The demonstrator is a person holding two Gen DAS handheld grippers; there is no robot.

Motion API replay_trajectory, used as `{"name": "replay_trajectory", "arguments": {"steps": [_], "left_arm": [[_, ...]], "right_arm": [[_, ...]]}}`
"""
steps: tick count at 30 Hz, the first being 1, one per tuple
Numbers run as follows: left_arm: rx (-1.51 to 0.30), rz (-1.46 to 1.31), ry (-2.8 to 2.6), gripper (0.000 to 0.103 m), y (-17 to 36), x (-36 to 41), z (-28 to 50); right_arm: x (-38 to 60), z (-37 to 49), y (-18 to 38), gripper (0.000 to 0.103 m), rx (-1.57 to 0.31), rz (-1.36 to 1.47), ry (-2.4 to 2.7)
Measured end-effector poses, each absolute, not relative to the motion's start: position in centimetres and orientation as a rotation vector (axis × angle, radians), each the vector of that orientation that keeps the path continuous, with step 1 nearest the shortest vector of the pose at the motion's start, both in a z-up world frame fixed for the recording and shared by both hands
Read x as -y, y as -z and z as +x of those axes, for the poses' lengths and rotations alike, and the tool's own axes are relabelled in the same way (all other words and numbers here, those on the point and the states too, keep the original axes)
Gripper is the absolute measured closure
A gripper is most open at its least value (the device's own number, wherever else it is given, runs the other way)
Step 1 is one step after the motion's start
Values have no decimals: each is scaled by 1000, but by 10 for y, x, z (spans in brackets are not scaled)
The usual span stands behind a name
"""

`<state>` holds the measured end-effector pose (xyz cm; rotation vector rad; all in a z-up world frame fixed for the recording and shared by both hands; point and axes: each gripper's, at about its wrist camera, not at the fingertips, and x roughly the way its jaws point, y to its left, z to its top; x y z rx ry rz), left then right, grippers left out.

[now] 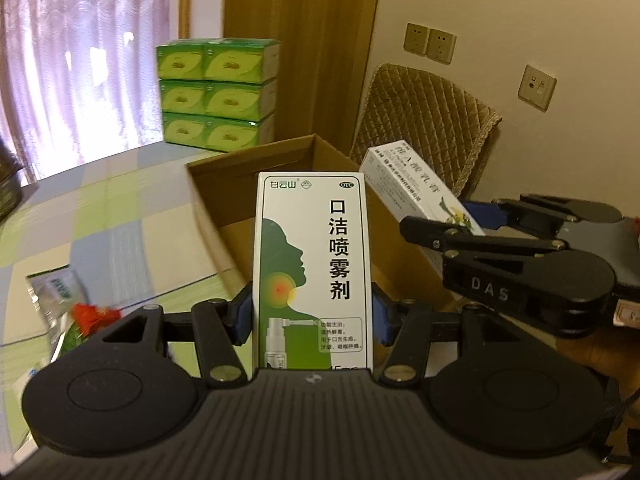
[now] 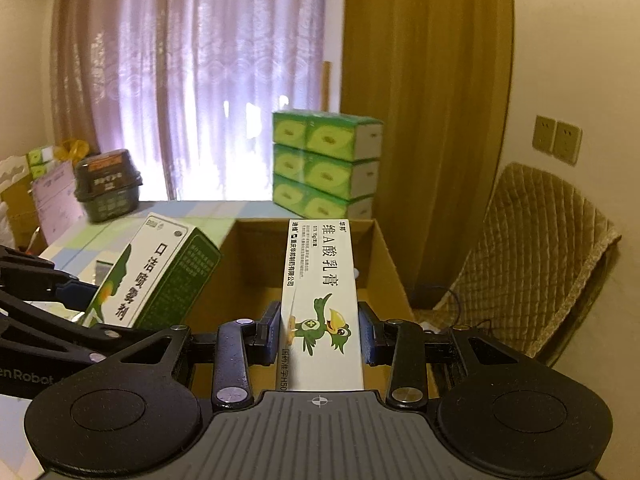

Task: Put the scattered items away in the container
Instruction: 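Carry the spray box and ointment box with both tools over the cardboard box, then open both tools to drop the two boxes into the cardboard box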

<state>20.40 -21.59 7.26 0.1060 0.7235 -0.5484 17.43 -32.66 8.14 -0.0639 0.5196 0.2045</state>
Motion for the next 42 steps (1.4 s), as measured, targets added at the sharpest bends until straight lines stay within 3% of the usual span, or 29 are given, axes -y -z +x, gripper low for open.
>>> {"name": "replay_trajectory", "arguments": {"steps": [18,42], "left_arm": [[-817,99,551,52,-20,243,257],[-773,47,454,37,-31,190,229]], "right_arm": [[353,217,-34,62,-611,13,-201],[345,217,-37,62,-589,11,-227]]}}
